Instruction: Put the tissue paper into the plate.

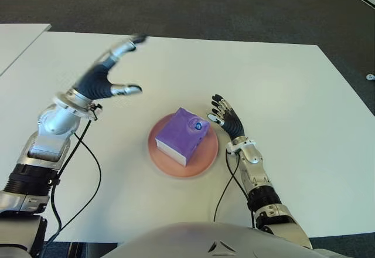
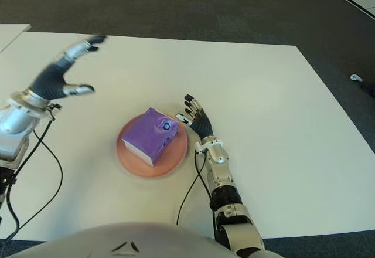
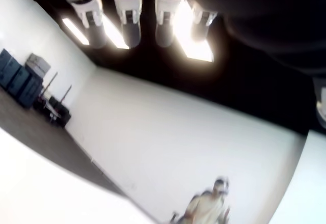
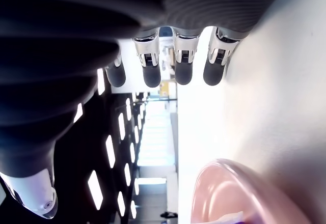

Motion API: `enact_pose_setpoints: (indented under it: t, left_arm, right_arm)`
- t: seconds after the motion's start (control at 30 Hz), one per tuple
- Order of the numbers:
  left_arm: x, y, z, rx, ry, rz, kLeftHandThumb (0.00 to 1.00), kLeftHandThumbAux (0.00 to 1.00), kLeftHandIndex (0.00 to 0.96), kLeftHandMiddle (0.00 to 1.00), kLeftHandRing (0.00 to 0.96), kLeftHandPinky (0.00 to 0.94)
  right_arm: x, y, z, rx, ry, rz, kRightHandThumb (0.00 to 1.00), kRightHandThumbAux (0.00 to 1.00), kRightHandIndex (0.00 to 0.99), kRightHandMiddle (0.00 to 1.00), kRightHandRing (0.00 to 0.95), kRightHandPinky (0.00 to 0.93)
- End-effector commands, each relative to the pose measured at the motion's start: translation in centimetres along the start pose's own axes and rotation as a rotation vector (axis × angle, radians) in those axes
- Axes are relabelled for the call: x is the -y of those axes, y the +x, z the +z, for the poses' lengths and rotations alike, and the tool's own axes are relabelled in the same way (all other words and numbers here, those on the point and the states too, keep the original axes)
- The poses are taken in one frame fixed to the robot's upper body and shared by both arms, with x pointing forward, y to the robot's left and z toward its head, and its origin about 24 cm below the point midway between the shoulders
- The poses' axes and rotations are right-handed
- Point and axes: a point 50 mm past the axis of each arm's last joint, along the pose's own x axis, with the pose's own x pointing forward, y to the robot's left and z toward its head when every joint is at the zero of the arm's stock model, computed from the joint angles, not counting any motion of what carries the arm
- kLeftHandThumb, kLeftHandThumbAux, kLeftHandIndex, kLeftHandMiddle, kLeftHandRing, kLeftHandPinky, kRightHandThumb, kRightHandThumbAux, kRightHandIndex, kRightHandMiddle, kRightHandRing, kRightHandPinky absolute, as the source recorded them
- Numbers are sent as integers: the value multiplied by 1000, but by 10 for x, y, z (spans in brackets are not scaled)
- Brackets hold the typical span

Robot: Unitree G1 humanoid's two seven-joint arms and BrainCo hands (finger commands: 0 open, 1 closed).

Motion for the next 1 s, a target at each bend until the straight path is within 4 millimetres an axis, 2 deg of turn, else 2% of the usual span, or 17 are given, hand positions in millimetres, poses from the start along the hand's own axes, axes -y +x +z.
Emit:
enact_pose_setpoints:
  t: [0.03,0.17,0.3,0.37,0.43,0.57,0.67,1.0]
  left_arm:
    - [12,-34,-24,-152,-280,212,14,310,0,0,0,0]
    - [19,-45,-48,-256,-363,320,3,302,0,0,0,0]
    - [36,-54,-73,-386,-280,344,0,321,0,0,0,0]
    - [53,-72,-95,-529,-233,363,0,350,0,0,0,0]
    - [64,-82,-105,-598,-218,370,0,356,0,0,0,0]
    - [81,-92,-110,-661,-248,388,0,367,0,0,0,0]
    - [91,-96,-107,-662,-259,410,0,372,0,0,0,0]
    - [117,-91,-92,-607,-272,429,0,374,0,0,0,0]
  right_arm:
    - [-8,-54,-84,-464,96,-16,45,639,0,0,0,0]
    - [-6,-53,-83,-457,94,-17,46,639,0,0,0,0]
    - [-6,-52,-83,-452,94,-18,47,640,0,0,0,0]
    - [-5,-52,-82,-447,96,-19,46,640,0,0,0,0]
    - [-5,-51,-82,-445,96,-20,46,642,0,0,0,0]
    - [-4,-51,-81,-441,97,-20,45,645,0,0,0,0]
    - [-2,-50,-80,-437,97,-19,43,647,0,0,0,0]
    - [3,-49,-77,-426,85,-34,34,658,0,0,0,0]
